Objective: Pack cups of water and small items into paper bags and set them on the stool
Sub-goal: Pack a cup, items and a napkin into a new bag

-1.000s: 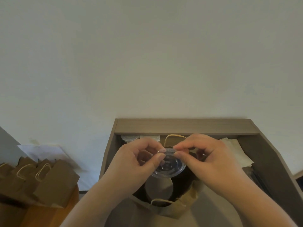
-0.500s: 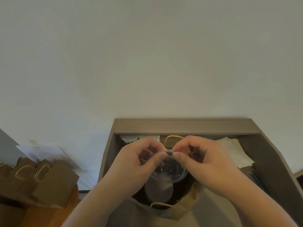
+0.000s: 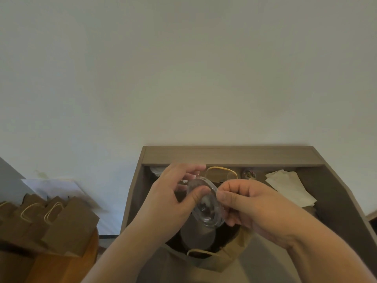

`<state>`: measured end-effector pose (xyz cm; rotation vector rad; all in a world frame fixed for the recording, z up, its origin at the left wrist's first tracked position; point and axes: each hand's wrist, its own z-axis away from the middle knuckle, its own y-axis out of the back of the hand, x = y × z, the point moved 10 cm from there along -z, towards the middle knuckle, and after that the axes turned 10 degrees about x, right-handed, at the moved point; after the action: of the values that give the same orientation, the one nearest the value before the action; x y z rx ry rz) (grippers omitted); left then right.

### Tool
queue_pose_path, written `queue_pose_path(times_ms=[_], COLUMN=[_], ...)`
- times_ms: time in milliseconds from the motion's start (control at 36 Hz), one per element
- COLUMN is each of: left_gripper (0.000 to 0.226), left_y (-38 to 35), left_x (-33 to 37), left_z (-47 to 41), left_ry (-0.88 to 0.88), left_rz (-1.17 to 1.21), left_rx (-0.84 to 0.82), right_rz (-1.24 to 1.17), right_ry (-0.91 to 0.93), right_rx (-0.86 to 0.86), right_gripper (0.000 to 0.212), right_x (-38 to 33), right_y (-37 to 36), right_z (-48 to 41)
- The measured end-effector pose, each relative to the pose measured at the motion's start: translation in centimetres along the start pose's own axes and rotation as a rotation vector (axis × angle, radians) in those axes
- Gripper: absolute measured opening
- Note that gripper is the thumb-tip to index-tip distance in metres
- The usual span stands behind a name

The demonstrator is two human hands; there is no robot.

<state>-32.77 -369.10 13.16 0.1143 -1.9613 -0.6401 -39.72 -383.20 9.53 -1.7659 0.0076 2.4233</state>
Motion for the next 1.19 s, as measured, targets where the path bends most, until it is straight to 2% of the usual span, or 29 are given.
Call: queue_pose_path(times_ms=[111, 278, 389, 583, 778, 917, 1000, 1083, 1194], left_gripper=[0.063, 0.108, 0.129, 0.119, 0.112, 0.109, 0.106, 0.098, 0.087], left_y=[-0.9, -2.4, -2.9, -2.4, -2.8, -3.1, -3.1, -3.1, -2.9], left_x=[0.2, 0.9, 1.0, 0.8, 0.3, 0.1, -0.2, -0.6, -1.3], left_z=[0.8, 2.2, 2.4, 2.2, 2.4, 2.2, 2.3, 2.2, 2.1], left_ry=[0.007, -0.014, -0.02, -0.026, -0.013, -0.005, 0.028, 0.074, 0.112], left_rz=[0.001, 0.0, -0.031, -0.015, 0.081, 0.099, 0.136, 0.159, 0.154], left_rx=[-0.136, -0.297, -0.323, -0.293, -0.323, -0.341, -0.349, -0.361, -0.365], right_rz=[-0.187, -0.252, -0.272, -0.376, -0.348, -0.34, -0.333, -0.307, -0.192], right_ry=[-0.007, -0.023, -0.03, -0.07, -0.078, -0.053, -0.044, -0.036, 0.002], right_rx=[-0.077, -0.179, -0.161, -0.208, -0.229, -0.237, -0.197, -0.155, -0.003], right_gripper=[0.022, 0.05, 0.033, 0.013, 0.028, 0.028, 0.026, 0.035, 0.039], right_x=[0.0, 0.2, 0.5, 0.1, 1.0, 0.9, 0.8, 0.8, 0.4], right_y=[-1.2, -2.5, -3.0, -4.1, -4.1, -4.0, -3.7, -3.5, -2.2], right_z=[0.1, 0.1, -0.4, -0.3, -0.7, -0.7, -0.9, -1.1, -1.1])
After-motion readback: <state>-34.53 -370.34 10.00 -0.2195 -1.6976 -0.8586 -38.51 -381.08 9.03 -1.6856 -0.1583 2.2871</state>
